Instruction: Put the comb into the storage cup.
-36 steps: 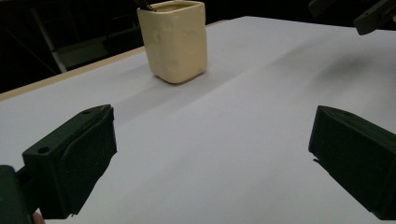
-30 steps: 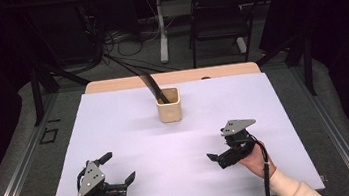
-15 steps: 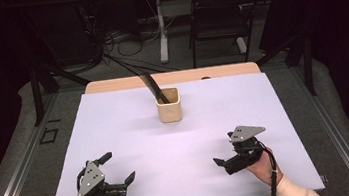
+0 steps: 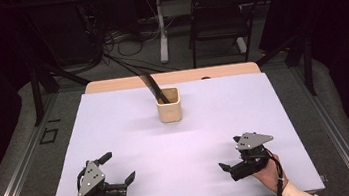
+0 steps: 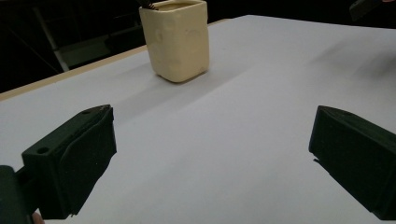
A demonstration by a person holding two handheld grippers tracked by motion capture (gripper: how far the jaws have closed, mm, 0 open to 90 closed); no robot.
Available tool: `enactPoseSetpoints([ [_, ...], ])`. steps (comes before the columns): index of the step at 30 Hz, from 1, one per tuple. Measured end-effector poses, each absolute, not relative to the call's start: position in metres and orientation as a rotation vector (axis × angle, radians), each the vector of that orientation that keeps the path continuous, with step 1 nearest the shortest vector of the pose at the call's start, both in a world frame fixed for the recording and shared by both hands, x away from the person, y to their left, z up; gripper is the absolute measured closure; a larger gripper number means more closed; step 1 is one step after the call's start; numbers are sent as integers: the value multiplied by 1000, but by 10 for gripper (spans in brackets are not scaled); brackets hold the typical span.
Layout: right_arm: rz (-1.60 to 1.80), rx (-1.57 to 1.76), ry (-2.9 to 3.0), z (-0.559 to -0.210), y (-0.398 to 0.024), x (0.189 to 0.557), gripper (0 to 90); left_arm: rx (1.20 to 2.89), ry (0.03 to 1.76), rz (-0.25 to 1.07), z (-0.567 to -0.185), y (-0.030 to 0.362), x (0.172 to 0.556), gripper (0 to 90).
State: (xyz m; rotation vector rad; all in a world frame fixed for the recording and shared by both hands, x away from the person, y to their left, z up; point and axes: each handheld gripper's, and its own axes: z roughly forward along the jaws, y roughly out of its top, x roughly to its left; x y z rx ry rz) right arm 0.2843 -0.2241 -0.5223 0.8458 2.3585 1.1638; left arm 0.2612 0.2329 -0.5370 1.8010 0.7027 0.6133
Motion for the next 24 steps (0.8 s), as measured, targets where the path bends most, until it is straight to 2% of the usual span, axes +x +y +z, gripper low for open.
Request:
enactPoseSetpoints([
  [24,1160,882,2321,-523,-249,262,0,1807,711,608,-538,232,262,5],
])
